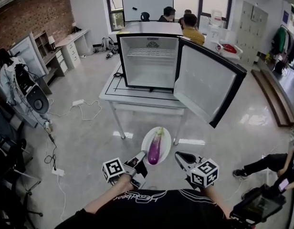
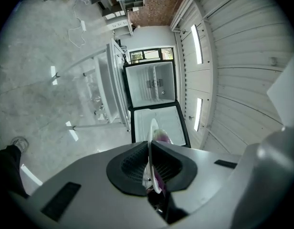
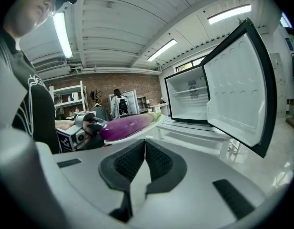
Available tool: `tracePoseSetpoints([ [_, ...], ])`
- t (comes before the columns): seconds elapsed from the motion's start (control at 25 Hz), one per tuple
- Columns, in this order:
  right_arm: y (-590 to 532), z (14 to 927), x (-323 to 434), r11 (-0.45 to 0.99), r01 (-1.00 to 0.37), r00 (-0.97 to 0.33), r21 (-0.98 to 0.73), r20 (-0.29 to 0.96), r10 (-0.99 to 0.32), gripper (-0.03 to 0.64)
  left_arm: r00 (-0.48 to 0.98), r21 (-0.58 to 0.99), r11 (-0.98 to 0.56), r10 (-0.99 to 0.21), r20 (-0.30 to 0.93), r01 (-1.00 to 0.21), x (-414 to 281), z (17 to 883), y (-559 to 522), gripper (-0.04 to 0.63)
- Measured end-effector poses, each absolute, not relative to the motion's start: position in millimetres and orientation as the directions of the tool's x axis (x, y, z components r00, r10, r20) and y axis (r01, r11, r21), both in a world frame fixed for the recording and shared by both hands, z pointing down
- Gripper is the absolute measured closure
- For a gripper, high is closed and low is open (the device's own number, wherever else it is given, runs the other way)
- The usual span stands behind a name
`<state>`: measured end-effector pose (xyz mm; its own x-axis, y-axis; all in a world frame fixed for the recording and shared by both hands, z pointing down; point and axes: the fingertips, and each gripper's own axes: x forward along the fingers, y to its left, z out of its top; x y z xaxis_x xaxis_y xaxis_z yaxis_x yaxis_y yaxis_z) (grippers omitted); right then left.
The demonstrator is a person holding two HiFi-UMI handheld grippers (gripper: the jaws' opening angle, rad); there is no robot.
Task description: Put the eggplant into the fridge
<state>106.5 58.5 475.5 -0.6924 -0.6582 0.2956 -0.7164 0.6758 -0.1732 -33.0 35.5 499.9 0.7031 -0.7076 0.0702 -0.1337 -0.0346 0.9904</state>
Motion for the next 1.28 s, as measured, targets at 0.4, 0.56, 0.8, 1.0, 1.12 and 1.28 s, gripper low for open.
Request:
tracePoseSetpoints([
  [0.4,-33,471,64,0.674,-0.724,-0.684,-0.147,0.287,-0.671,0.607,0.677,0.989,-0.068,-0.735,0.039,-0.131,-90,492,-53,0.571],
  [0.56,-55,465,48,0.673,-0.725,-0.684,-0.146,0.272,-0.677,0.607,0.665,0.988,-0.071,-0.746,0.037,-0.135,-109,492,-75,0.571],
  [0.8,-70,469,44,0.665,-0.732,-0.677,-0.148,0.271,-0.684,0.607,0.659,0.990,-0.068,-0.752,0.028,-0.120,-116,497,-89,0.571],
  [1.0,-72,471,44,0.658,-0.736,-0.674,-0.157,0.265,-0.690,0.607,0.658,0.992,-0.052,-0.752,0.038,-0.117,-116,506,-90,0.571],
  [1.12,-77,469,49,0.653,-0.740,-0.669,-0.157,0.262,-0.695,0.607,0.657,0.993,-0.039,-0.753,0.047,-0.115,-114,505,-94,0.571],
  [1.28,-88,471,53,0.649,-0.741,-0.670,-0.175,0.256,-0.696,0.607,0.653,0.991,-0.044,-0.756,0.048,-0.125,-112,503,-105,0.571],
])
